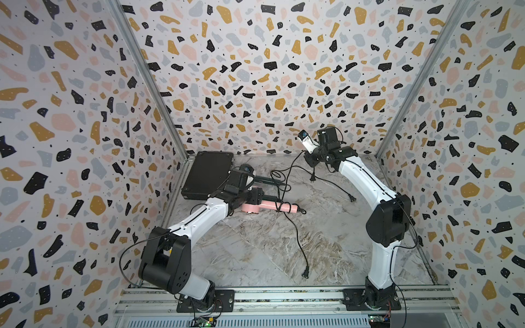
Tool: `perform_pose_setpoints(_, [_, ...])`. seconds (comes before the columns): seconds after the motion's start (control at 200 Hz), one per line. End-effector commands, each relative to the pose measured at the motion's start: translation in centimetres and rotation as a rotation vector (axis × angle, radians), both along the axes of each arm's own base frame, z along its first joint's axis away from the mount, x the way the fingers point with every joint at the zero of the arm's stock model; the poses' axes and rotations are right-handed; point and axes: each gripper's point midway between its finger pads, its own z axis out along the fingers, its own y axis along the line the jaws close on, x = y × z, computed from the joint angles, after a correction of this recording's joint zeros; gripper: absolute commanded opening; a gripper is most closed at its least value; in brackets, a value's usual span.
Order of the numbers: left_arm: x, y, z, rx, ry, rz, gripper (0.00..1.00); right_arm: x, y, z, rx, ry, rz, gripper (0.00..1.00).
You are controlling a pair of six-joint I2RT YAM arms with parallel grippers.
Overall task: Wrap the cord around the hair dryer
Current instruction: Wrap the power cord around the hair dryer.
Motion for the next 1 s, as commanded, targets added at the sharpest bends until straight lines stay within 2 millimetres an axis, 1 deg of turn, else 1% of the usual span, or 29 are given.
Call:
perform_pose_setpoints(0.0, [0.0,-0.8,3.4,-0.196,-0.038,-0.044,0.0,0.2,-0.8,-1.9,0.088,0.073,-0.041,0.0])
perform_pose_setpoints(0.06, [0.4,-0.5,4.4,-0.298,-0.039,-0.034,0.0,-0.4,-0.8,-4.1,0.098,0.109,-0.038,0.0])
perform_pose_setpoints(0.125, [0.9,-0.2,5.4,-0.377,-0.062,-0.021,0.0,-1.3,-0.6,-5.8,0.117,0.137,-0.029,0.0])
perform_pose_setpoints(0.25, [1.8,0.9,6.0,-0.454,-0.057,0.02,0.0,-3.3,-1.0,-9.0,0.121,0.193,-0.028,0.0])
perform_pose_setpoints(0.355, [2.8,1.8,6.4,-0.529,-0.053,0.068,0.0,-5.3,-1.0,-10.8,0.153,0.226,-0.022,0.0])
perform_pose_setpoints(0.451, [3.8,2.5,6.3,-0.581,-0.04,0.135,0.0,-7.4,-0.8,-12.1,0.153,0.247,-0.02,0.0])
perform_pose_setpoints(0.516, [4.6,3.5,5.5,-0.572,-0.019,0.222,0.0,-9.0,-0.4,-12.7,0.139,0.257,-0.008,0.0])
perform_pose_setpoints(0.581, [5.2,5.3,4.0,-0.506,0.016,0.352,0.0,-10.8,0.3,-13.4,0.12,0.265,0.018,0.0])
perform_pose_setpoints(0.696, [6.0,7.9,3.2,-0.441,-0.003,0.524,0.0,-14.3,1.6,-14.8,0.064,0.29,0.072,0.0])
perform_pose_setpoints(0.781, [6.6,9.1,2.0,-0.353,0.023,0.58,0.0,-16.9,2.2,-15.7,-0.003,0.309,0.126,0.0])
perform_pose_setpoints(0.841, [6.9,9.8,0.7,-0.279,0.052,0.606,0.0,-18.7,2.1,-16.3,-0.089,0.313,0.166,0.0])
perform_pose_setpoints(0.881, [7.2,10.2,-0.1,-0.237,0.057,0.622,0.0,-19.7,1.9,-16.4,-0.13,0.319,0.18,0.0])
perform_pose_setpoints(0.926, [7.3,10.7,-1.1,-0.192,0.068,0.64,0.0,-20.6,2.1,-16.0,-0.144,0.319,0.192,0.0])
perform_pose_setpoints(0.996, [7.5,11.1,-2.2,-0.113,0.067,0.662,0.0,-22.2,2.8,-14.7,-0.13,0.315,0.221,0.0])
